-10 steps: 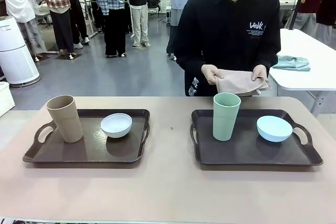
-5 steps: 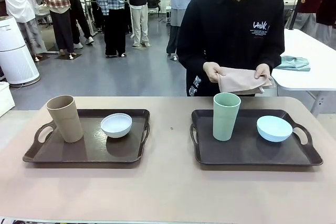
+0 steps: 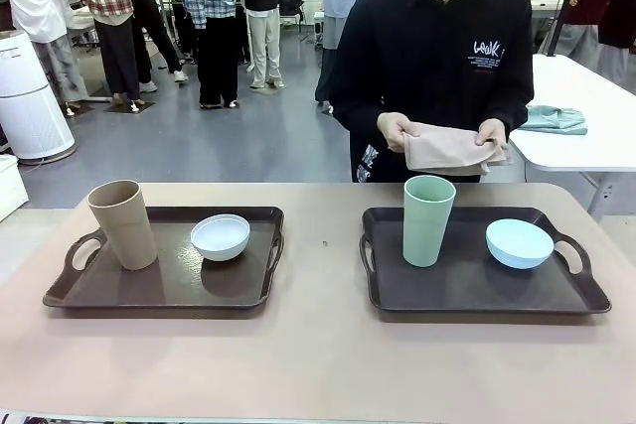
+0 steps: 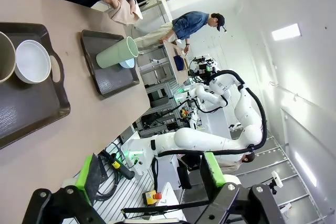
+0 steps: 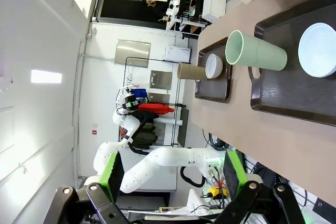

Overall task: Set up a tray with a mat and arrange the tableware.
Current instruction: Pick up the Picnic Bowl and Reusable plastic cup from the Handle tray in front of the human's position and hold them in the air.

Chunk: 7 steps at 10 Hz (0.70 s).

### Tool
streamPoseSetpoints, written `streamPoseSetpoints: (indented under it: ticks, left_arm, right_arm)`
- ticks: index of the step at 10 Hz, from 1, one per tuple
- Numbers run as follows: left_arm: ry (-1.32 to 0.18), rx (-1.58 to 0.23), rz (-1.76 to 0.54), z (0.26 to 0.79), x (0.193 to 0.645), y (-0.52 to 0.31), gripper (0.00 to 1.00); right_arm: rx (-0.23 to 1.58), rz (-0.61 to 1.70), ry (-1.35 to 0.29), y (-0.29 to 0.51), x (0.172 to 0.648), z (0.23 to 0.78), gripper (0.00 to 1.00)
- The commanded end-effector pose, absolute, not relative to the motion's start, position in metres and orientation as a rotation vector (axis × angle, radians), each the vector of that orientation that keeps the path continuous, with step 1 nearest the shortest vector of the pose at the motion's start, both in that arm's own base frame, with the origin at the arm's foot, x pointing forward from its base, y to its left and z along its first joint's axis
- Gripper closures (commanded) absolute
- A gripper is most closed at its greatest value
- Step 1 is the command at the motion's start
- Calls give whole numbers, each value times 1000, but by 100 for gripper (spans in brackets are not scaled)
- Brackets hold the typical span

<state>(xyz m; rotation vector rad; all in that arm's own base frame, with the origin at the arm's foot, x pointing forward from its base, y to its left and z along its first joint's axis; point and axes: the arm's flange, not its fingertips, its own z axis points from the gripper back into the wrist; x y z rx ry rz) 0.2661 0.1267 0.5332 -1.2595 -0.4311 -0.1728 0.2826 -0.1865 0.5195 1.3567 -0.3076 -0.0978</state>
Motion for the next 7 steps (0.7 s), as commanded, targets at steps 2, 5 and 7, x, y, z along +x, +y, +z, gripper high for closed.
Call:
streamPoseSetpoints:
  ticks: [2,5,7]
  left_arm:
    - [-455,-1271,-186,532,266,126,0]
    - [-490,-1116,-386,565,284,92,0]
    - [-661,-792,-804,627,308,7,0]
  right_arm:
    - [1360,-94,-306,-186,283,519,0]
    - [1129,-58,-352,-171,292,543,0]
    - [738,-66,-351,-129,312,581,0]
